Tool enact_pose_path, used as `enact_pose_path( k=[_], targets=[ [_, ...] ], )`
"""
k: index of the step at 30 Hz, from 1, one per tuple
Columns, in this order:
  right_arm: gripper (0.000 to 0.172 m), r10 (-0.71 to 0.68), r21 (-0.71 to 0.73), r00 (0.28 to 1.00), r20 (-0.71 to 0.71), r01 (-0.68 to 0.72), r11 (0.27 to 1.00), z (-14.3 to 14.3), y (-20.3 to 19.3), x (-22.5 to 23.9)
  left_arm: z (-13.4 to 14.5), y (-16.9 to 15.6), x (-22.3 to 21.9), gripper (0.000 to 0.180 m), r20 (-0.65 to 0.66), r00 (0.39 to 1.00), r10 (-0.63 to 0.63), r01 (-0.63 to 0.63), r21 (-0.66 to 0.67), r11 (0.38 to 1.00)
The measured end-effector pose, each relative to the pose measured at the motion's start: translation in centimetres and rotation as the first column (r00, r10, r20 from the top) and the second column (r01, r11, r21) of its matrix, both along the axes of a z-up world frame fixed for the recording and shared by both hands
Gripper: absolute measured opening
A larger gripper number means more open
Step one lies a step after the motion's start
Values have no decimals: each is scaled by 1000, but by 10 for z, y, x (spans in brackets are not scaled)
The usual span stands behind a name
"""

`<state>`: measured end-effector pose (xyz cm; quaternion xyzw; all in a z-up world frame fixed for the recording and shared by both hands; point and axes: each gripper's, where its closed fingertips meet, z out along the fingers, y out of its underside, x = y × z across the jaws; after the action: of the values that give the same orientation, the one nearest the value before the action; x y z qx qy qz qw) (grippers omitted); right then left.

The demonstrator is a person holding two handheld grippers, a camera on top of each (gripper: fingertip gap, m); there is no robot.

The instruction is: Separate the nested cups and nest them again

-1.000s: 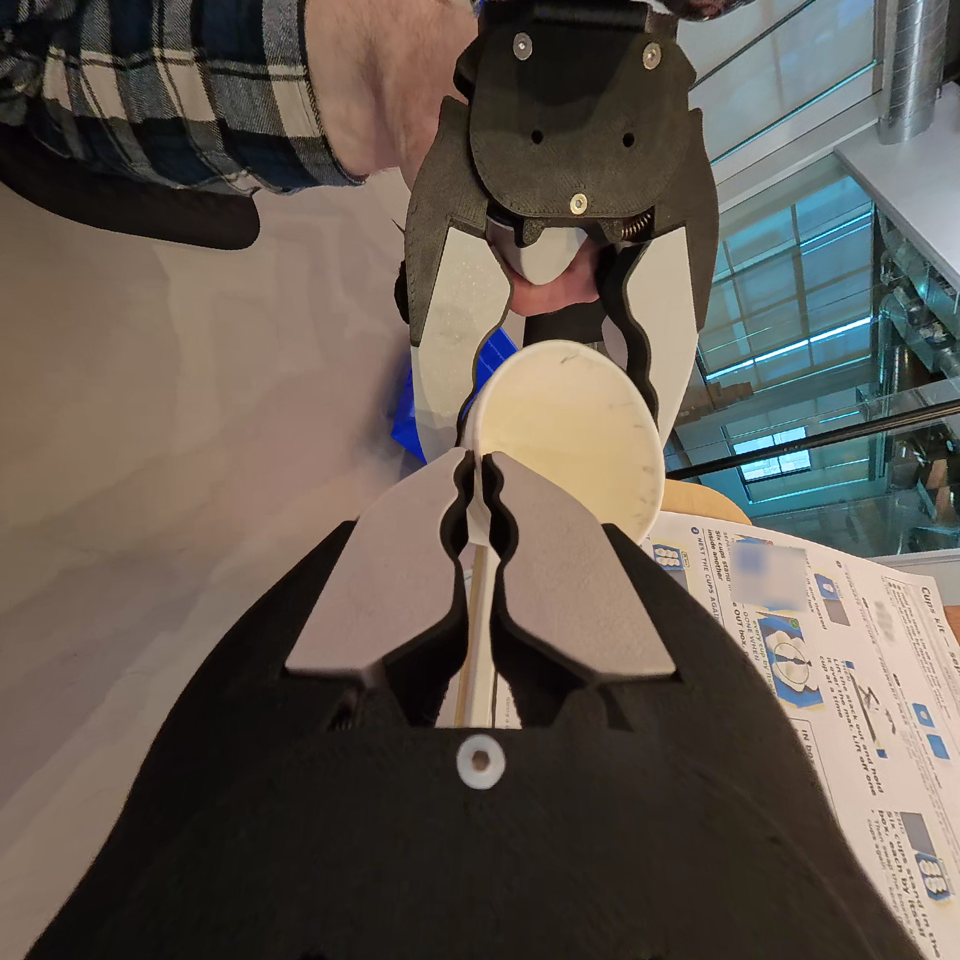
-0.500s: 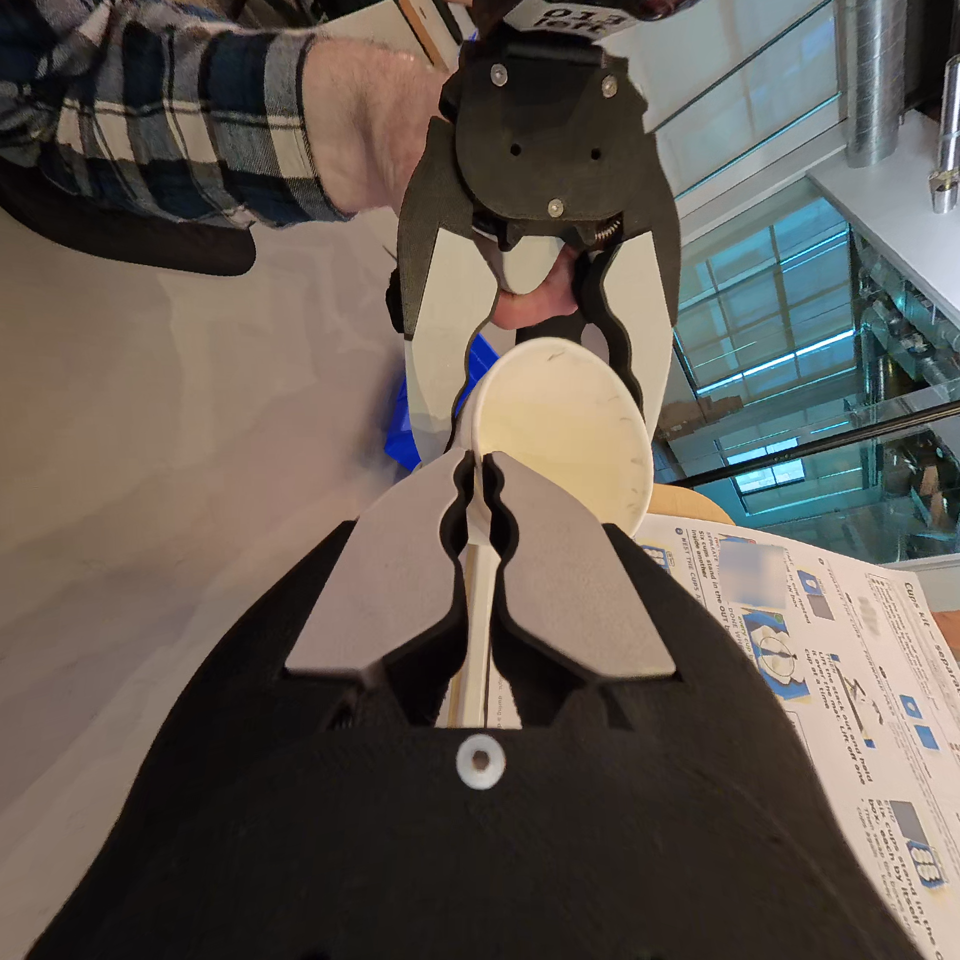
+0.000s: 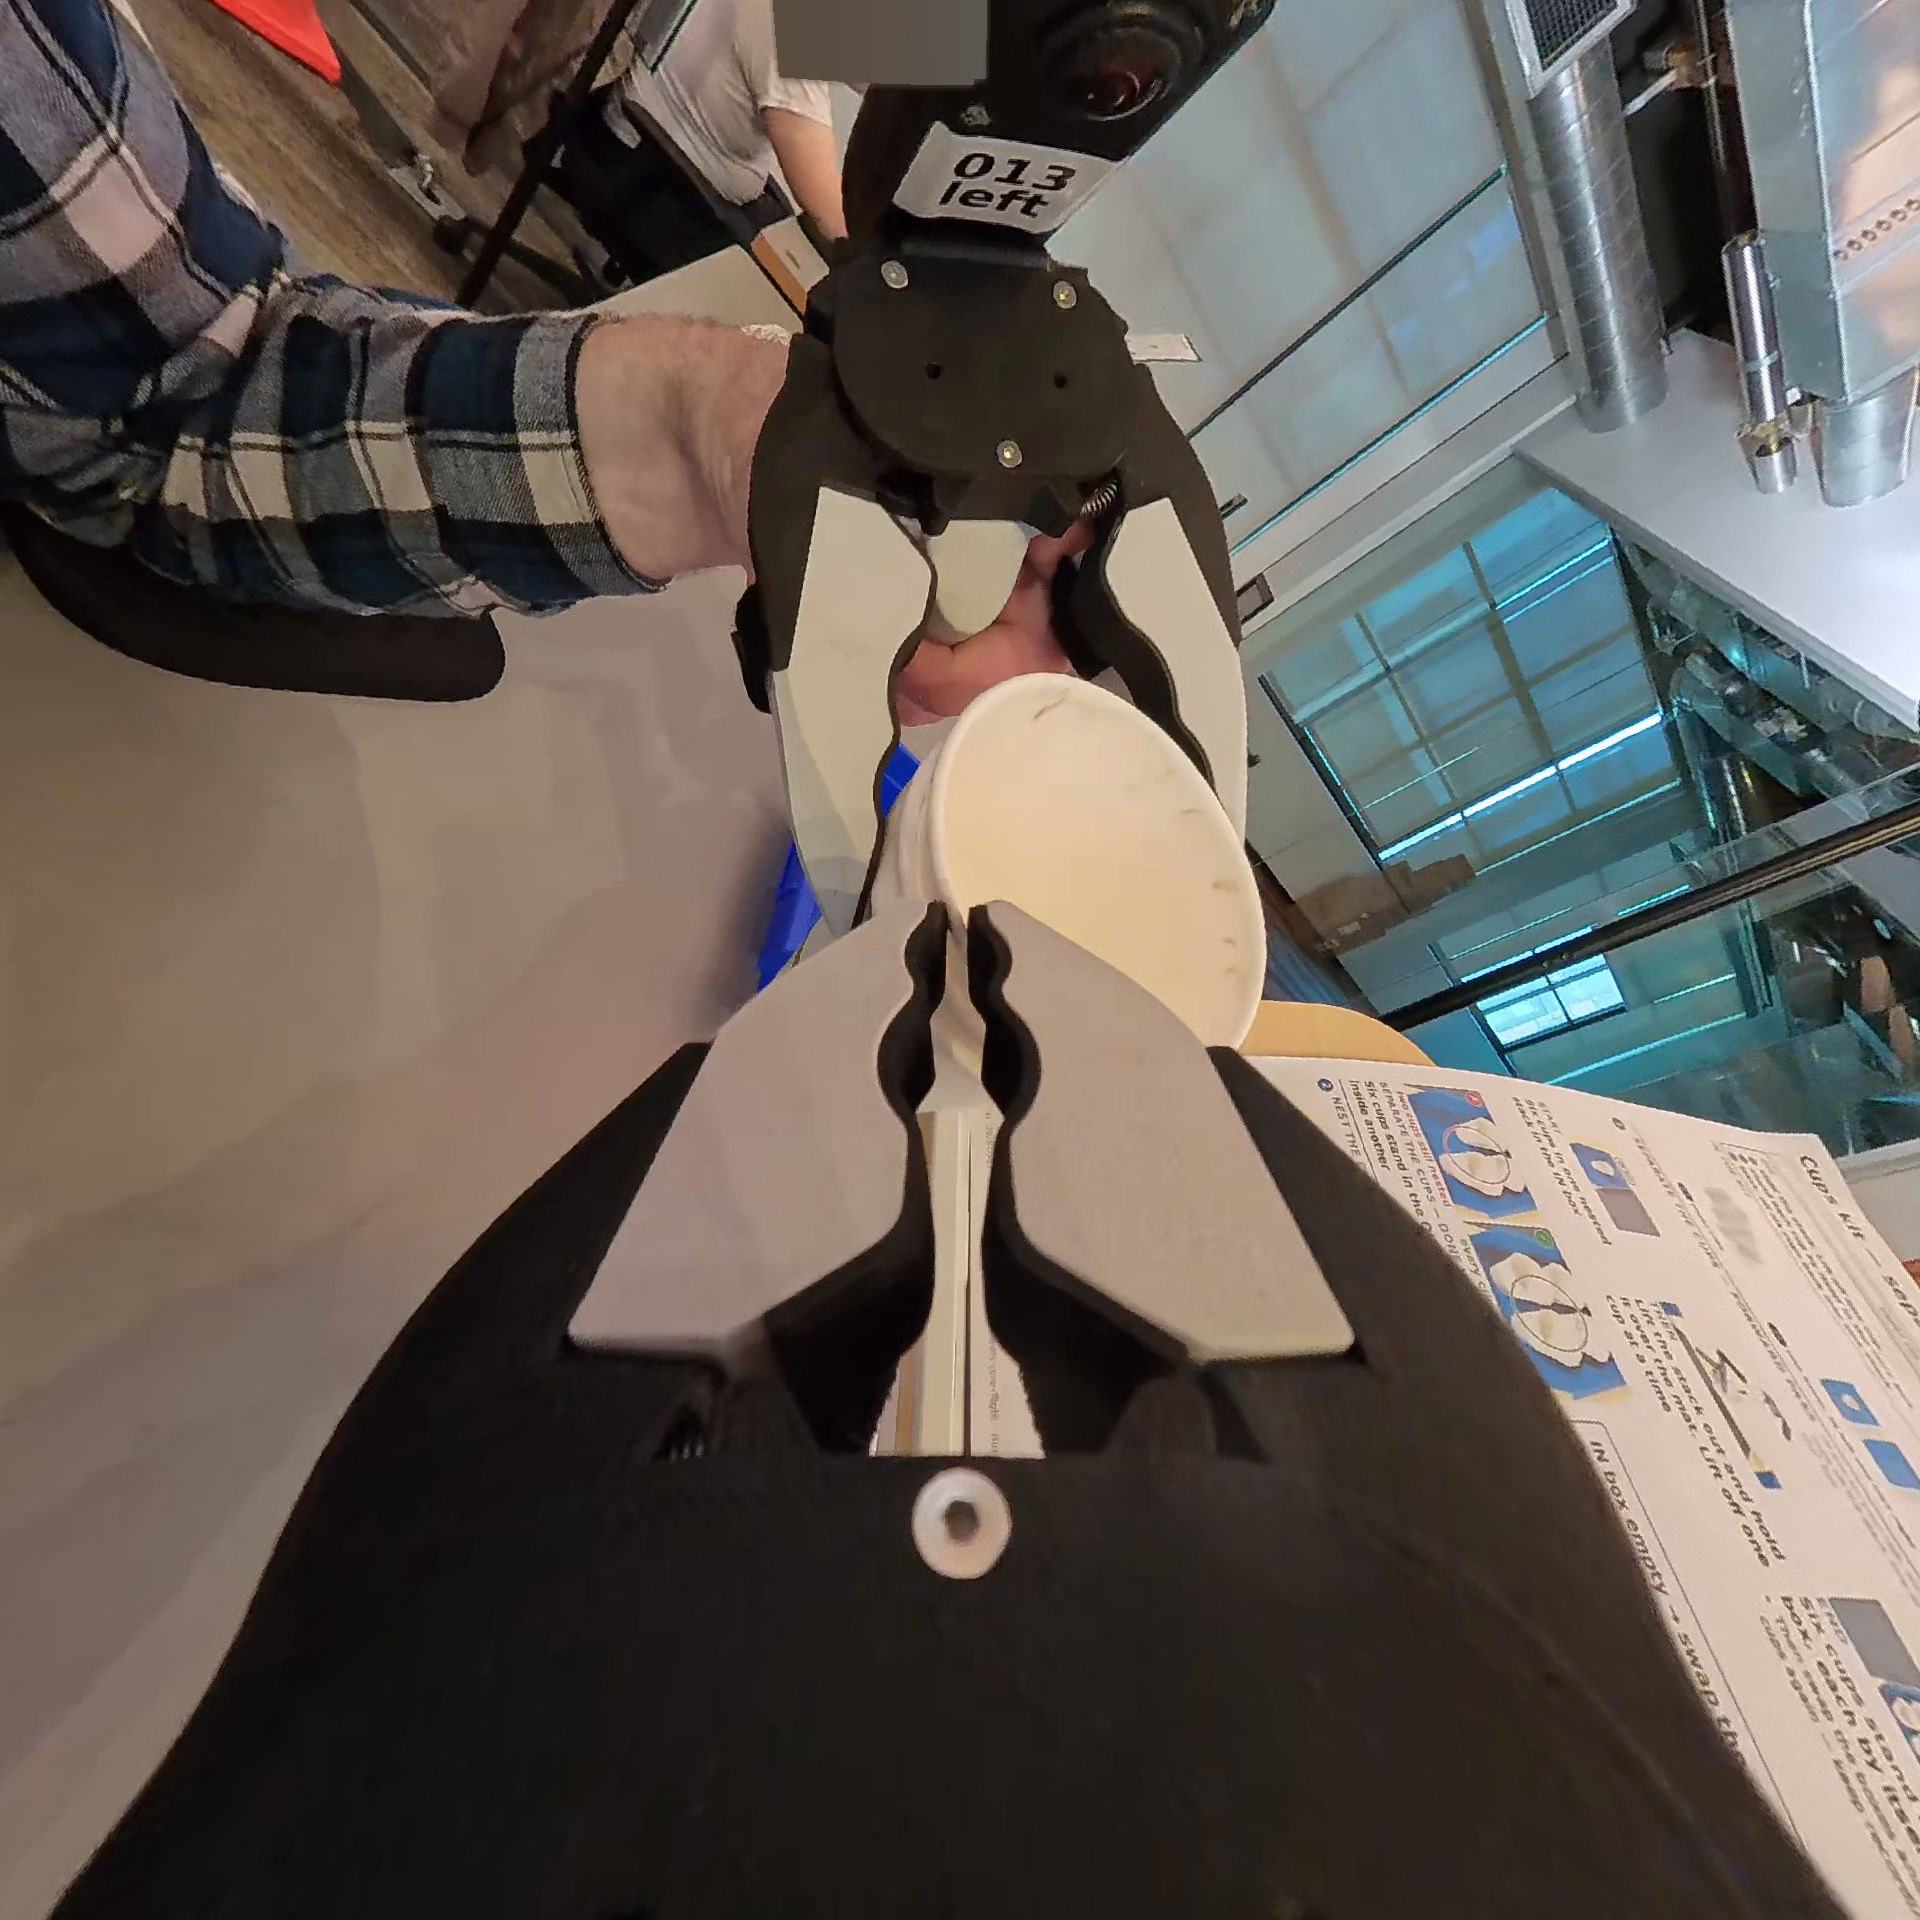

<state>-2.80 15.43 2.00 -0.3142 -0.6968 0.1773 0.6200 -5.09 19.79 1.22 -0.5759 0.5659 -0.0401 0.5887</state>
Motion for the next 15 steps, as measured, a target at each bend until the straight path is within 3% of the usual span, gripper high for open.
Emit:
enact_pose_path(
  k=[5, 15],
  targets=[
    [4, 10, -12, 1000, -17, -11, 1000, 2, -1, 0, 0, 0, 1, 95, 26, 999, -20, 21, -24, 1000],
    [4, 58, -37, 994, -96, -62, 997, 14, -4, 4, 8, -8, 9, 95, 200, 970, -142, 170, -133, 976]
  ],
)
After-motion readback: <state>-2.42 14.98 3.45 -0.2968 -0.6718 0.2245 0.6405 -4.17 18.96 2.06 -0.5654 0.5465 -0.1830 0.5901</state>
